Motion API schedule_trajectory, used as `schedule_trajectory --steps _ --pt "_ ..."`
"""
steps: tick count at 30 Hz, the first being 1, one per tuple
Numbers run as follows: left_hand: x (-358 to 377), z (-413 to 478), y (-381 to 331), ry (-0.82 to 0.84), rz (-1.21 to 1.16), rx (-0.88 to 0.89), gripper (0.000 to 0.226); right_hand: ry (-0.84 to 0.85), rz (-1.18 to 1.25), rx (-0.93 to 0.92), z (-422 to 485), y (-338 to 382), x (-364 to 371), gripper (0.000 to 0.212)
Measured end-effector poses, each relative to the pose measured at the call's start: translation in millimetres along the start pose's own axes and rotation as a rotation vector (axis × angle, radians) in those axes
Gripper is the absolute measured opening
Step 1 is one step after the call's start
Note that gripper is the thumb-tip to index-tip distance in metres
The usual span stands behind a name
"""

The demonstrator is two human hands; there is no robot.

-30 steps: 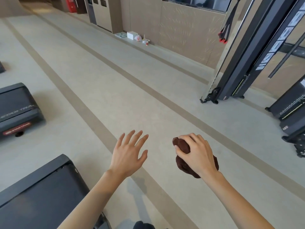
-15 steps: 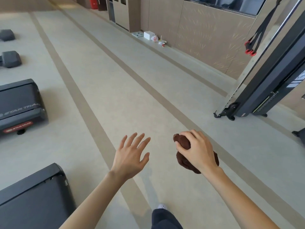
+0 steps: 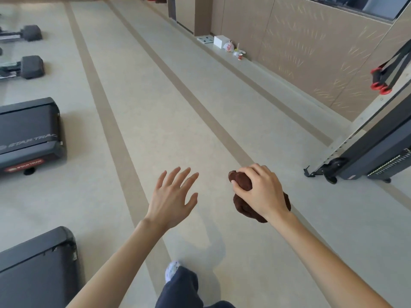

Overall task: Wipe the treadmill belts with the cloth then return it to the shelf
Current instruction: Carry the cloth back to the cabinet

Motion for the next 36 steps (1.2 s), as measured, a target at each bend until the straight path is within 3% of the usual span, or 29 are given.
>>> schedule_trajectory --steps 22,36 --pt "-15.4 259.6 173.9 0.072 0.009 -0.029 0.051 0.04 0.022 -0.016 284.3 31.4 136.1 0.022" --pt "16.4 449.0 229.4 0.096 0.03 -0.076 0.052 0.045 0.071 -0.023 476.9 -28.1 217.9 0.02"
Point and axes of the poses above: each hand's wrist, its own z-axis towards the middle knuckle, its own x-axis out of the palm, y = z × x, the point moved 2 cm from there along z, towards the middle knuckle, and after that the axes turned 9 degrees about -z, right-handed, at the moved point
